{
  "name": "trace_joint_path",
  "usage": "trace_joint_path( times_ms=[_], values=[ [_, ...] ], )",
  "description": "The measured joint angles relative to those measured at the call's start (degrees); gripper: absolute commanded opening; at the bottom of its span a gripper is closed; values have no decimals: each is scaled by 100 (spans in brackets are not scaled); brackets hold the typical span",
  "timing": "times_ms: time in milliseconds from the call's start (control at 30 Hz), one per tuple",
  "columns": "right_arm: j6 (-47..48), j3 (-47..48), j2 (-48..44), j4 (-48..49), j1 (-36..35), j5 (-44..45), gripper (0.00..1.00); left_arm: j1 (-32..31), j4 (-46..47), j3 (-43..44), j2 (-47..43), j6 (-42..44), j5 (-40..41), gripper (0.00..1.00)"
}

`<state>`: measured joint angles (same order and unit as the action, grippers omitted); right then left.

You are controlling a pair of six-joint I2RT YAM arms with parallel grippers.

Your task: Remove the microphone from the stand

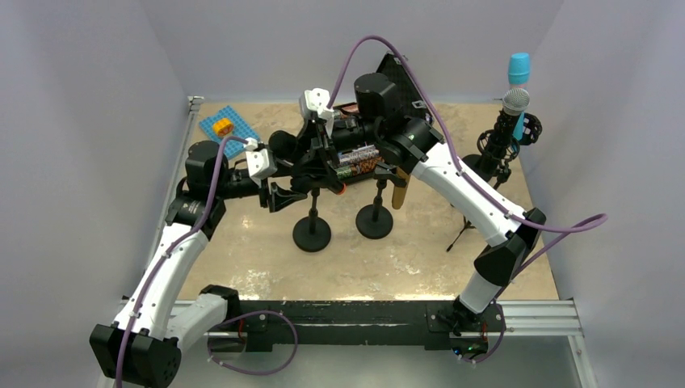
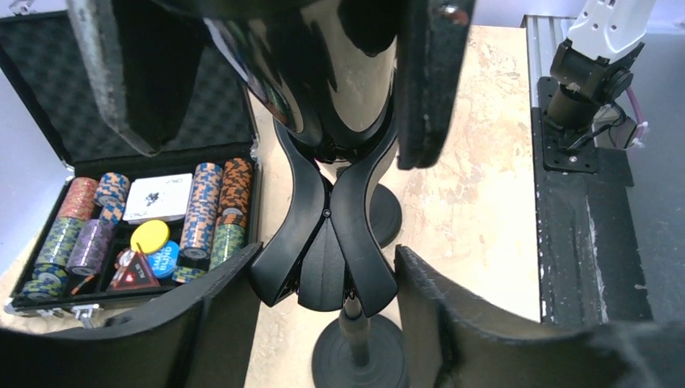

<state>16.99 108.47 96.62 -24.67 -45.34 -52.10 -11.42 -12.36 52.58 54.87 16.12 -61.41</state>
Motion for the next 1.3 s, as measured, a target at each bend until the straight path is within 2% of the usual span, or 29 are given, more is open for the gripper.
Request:
trace_joint_path(
  times_ms=[100, 200, 433, 467, 500, 567, 633, 900, 1067, 1300],
  values=[
    [4, 0, 0, 11, 9, -13, 5, -13, -15, 0, 20, -50, -17, 36],
    [-4, 0, 0, 15, 13, -11, 4, -13, -2, 2, 46, -66, -44, 0],
    [-118, 0, 0, 37, 48, -17, 2, -13, 31, 13, 79, -160, -83, 0],
    [-160, 0, 0, 50, 59, -20, 2, -13, 31, 13, 79, -168, -85, 6],
    [-208, 0, 0, 63, 76, -28, 2, -13, 33, 13, 79, -197, -90, 24],
    [-282, 0, 0, 81, 92, -42, 2, -13, 48, 13, 74, -251, -87, 52],
    [-323, 0, 0, 98, 105, -52, 2, -13, 177, -35, 44, -428, -74, 61],
    [-466, 0, 0, 190, 116, -131, 1, -35, 866, -354, -129, -970, -17, 66],
    [-498, 0, 2, 258, 129, -138, 1, -35, 846, -356, -96, -898, -7, 77],
    [-540, 0, 13, 262, 142, -140, 1, -39, 841, -356, 101, -846, -4, 72]
  ],
)
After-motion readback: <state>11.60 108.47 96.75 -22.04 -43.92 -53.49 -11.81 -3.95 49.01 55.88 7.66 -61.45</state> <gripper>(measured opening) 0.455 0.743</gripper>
